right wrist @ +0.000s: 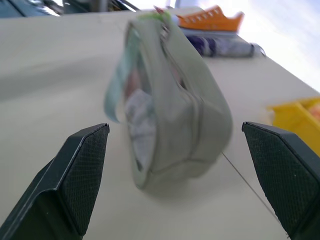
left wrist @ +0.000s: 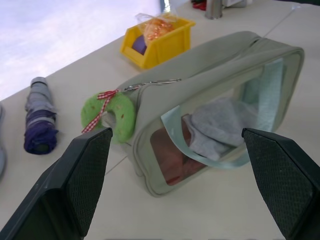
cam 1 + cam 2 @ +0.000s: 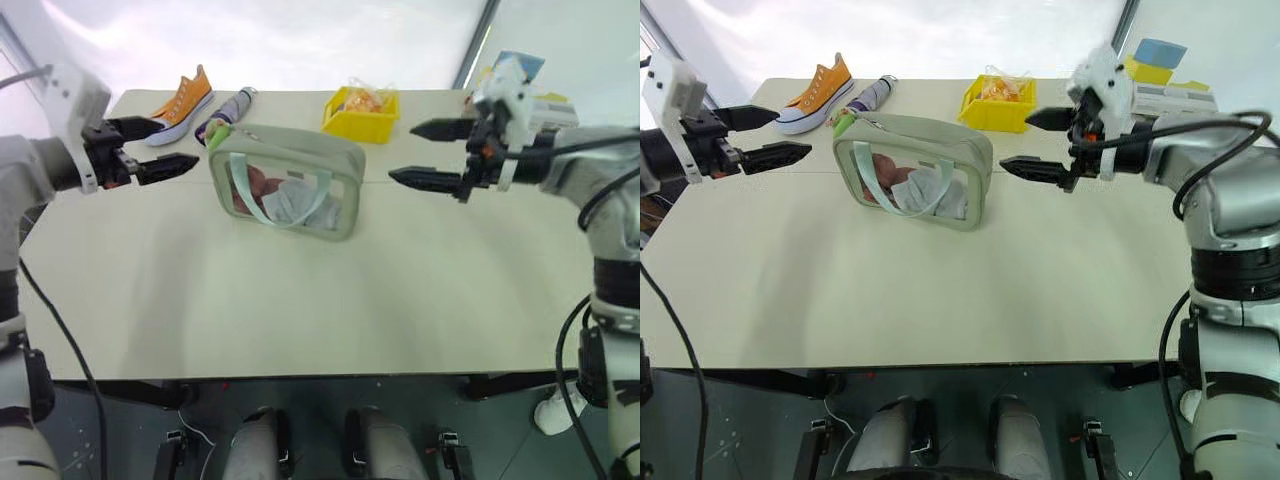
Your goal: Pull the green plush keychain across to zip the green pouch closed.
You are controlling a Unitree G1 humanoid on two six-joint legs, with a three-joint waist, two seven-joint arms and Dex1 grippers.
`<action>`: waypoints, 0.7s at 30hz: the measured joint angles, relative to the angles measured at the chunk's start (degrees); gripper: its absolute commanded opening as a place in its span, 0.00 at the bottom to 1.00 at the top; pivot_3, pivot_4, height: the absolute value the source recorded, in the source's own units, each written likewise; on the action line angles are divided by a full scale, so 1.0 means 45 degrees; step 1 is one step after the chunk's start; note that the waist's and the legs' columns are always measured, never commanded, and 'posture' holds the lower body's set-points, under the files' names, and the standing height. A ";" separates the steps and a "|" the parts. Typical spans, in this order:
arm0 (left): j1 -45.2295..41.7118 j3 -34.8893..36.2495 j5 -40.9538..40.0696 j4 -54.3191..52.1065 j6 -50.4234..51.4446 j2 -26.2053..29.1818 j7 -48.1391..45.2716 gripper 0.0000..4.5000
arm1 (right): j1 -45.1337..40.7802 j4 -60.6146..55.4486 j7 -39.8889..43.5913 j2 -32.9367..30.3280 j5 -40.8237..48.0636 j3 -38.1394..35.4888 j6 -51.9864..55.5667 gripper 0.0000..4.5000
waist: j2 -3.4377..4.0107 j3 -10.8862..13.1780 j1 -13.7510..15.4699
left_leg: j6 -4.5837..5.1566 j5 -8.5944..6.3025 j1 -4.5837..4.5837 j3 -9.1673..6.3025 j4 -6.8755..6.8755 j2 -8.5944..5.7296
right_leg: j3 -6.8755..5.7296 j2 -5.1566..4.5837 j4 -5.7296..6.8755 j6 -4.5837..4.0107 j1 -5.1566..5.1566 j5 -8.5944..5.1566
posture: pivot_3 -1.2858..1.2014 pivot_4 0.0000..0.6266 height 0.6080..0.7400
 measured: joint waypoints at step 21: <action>0.1198 0.0292 -0.1475 -0.4971 0.1796 -0.0933 0.1773 0.99 | -0.2739 0.4684 -0.1322 0.4632 -0.3121 0.3679 -0.2751 0.98 | 0.0001 0.0004 0.0035 | -0.0006 0.0005 -0.0030 0.0004 0.0014 0.0003 | 0.0011 -0.0003 0.0030 0.0002 -0.0036 0.0002 | 0.52 0.24 1.00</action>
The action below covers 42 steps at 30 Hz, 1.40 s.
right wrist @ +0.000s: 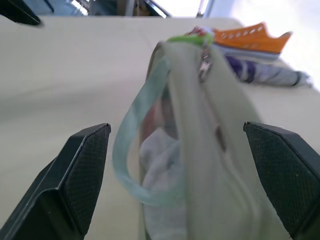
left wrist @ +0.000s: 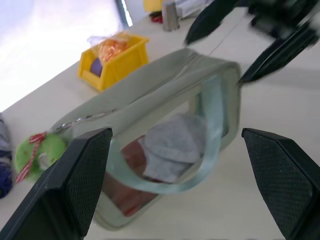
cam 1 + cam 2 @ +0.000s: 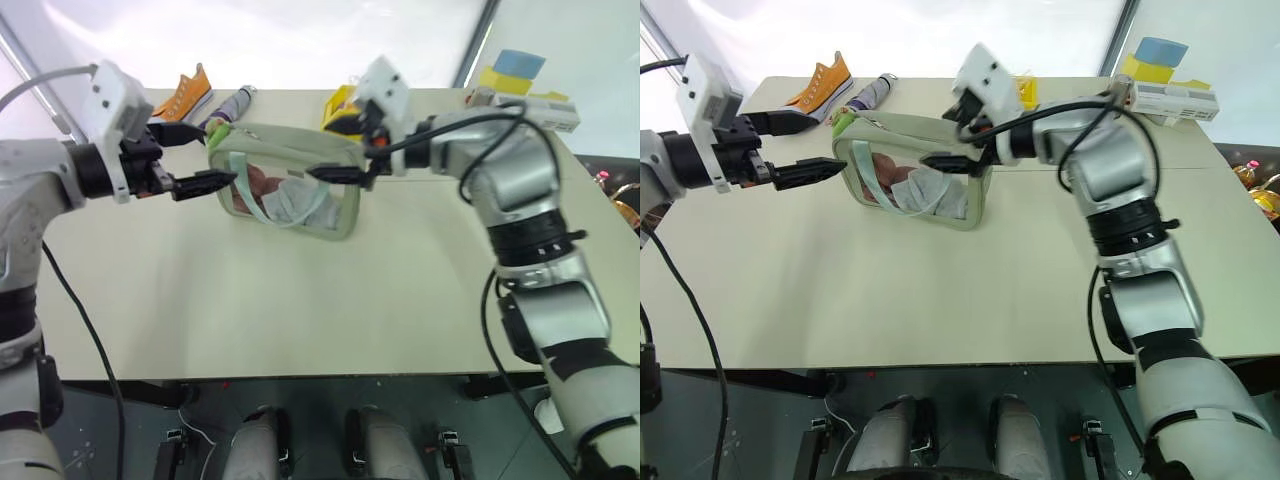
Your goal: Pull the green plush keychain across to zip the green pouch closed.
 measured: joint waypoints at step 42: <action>0.1088 0.0283 0.0035 0.0329 -0.0595 0.0274 0.1573 1.00 | 0.2821 -0.3039 0.3324 -0.3327 -0.1756 -0.0718 -0.2986 0.86 | -0.0003 0.0003 0.0011 | -0.0010 0.0005 0.0017 0.0004 -0.0003 -0.0001 | -0.0003 0.0003 -0.0003 -0.0001 0.0009 0.0000 | 0.52 0.24 1.00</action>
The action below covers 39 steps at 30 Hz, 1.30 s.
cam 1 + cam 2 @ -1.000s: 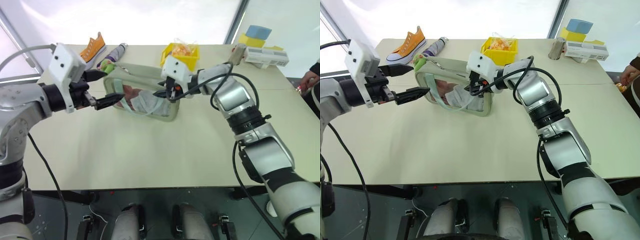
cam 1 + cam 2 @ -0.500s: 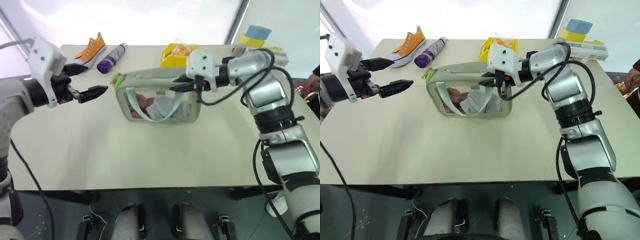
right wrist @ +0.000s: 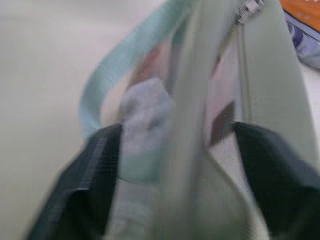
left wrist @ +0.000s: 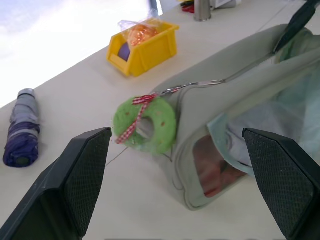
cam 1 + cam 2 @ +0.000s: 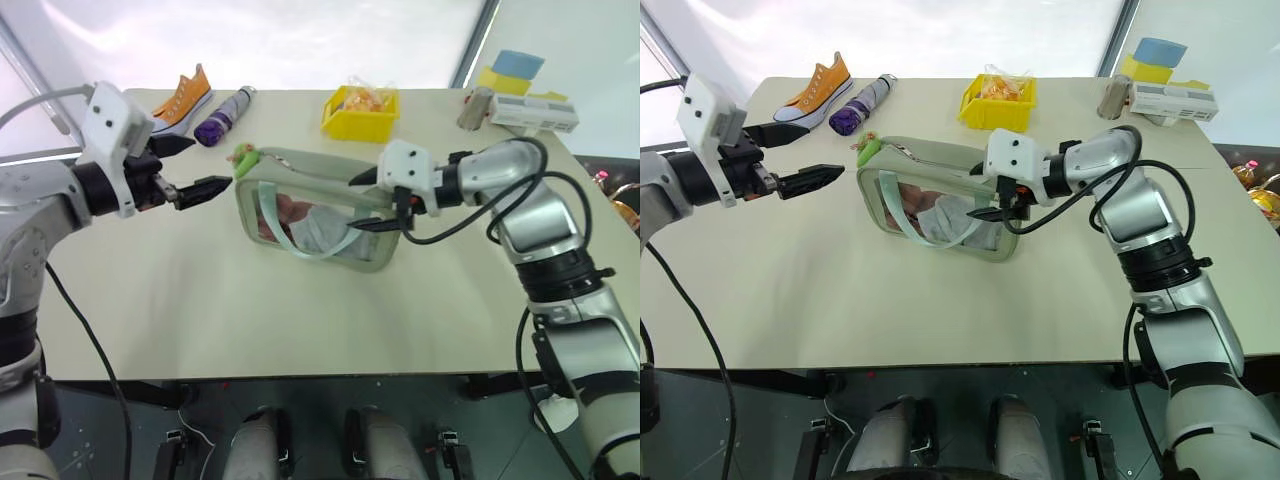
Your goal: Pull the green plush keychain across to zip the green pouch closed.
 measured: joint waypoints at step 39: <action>0.0432 0.0513 0.0427 0.0325 -0.0267 0.0704 0.0072 1.00 | 0.0311 -0.1723 -0.0497 0.1443 0.0595 0.0746 0.1436 0.03 | -0.0015 -0.0008 -0.0013 | 0.0000 0.0000 0.0000 -0.0005 0.0002 -0.0001 | -0.0002 0.0002 0.0001 0.0000 0.0007 0.0000 | 0.52 0.24 1.00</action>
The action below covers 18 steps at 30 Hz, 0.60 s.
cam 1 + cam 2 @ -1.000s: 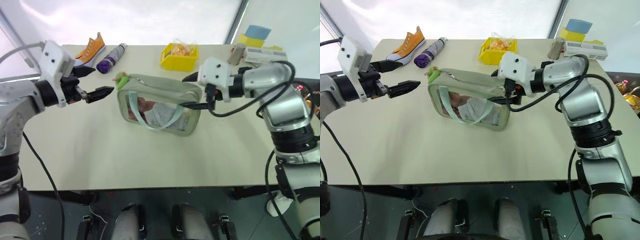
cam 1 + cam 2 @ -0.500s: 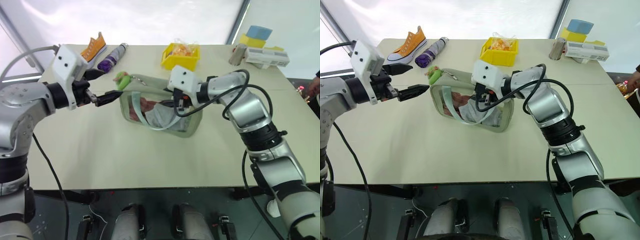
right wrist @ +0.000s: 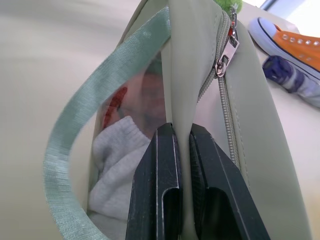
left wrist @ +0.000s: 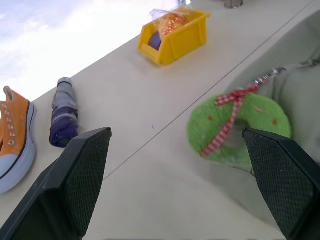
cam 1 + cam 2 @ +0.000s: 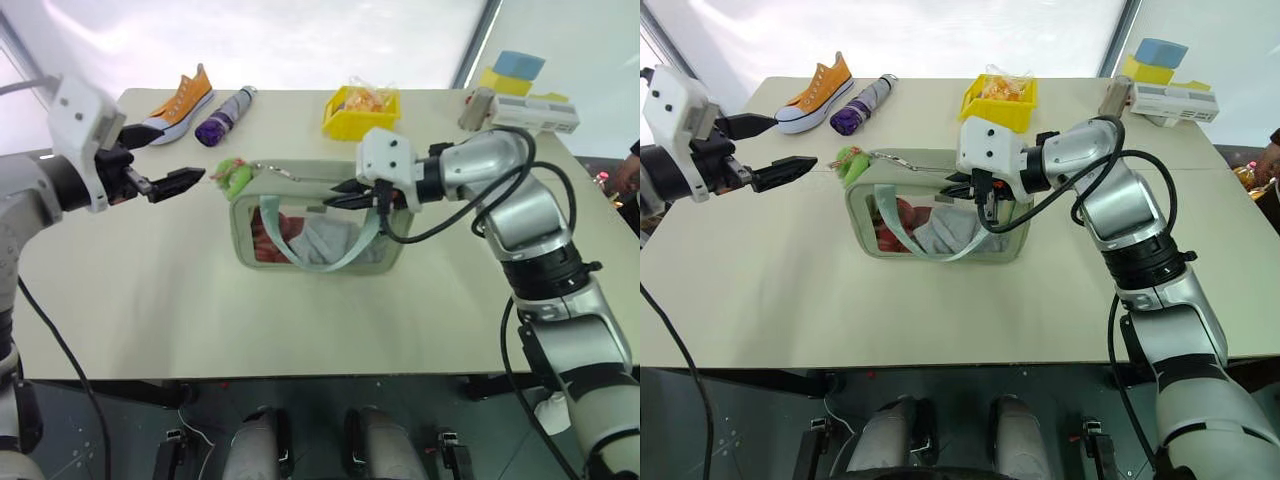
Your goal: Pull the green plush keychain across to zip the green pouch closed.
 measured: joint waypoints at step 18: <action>0.0585 -0.0268 0.0880 0.1656 -0.1467 0.0628 -0.1295 1.00 | 0.1379 -0.2634 -0.0545 -0.2807 0.1474 -0.2503 0.3348 0.69 | -0.0021 -0.0014 0.0061 | 0.0015 -0.0010 0.0004 -0.0004 -0.0001 -0.0007 | -0.0005 -0.0013 -0.0021 -0.0002 0.0017 -0.0001 | 0.52 0.24 1.00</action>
